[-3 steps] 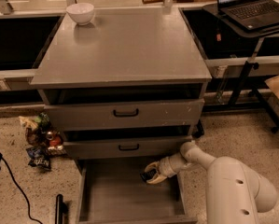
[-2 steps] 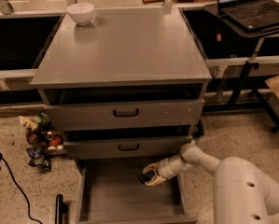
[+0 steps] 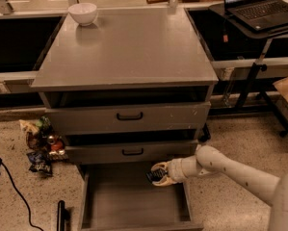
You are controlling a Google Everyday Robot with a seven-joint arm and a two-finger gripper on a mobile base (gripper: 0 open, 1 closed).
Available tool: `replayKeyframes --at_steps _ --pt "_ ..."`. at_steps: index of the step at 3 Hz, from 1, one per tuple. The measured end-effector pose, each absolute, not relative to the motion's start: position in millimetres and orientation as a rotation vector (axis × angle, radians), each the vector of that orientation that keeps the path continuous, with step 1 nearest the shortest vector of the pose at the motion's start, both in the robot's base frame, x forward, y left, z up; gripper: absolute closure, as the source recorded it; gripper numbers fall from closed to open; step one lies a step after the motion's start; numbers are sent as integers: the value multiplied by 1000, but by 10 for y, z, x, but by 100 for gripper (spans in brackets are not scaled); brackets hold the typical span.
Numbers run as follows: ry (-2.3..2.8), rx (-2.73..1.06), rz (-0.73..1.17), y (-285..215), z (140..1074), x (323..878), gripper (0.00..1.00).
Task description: Pick rxbar blueberry from bottom drawer and place on counter
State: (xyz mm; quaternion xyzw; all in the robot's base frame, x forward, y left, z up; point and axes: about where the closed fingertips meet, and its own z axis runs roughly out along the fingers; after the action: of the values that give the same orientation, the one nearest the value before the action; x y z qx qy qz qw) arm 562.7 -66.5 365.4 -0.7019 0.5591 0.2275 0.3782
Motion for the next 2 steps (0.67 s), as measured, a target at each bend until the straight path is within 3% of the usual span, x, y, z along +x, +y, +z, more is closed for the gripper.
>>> replayKeyframes --at_steps 1,2 --pt "1380 -1832 578 -609 4113 5159 100" --pt "1365 -1828 589 -591 4132 5156 100"
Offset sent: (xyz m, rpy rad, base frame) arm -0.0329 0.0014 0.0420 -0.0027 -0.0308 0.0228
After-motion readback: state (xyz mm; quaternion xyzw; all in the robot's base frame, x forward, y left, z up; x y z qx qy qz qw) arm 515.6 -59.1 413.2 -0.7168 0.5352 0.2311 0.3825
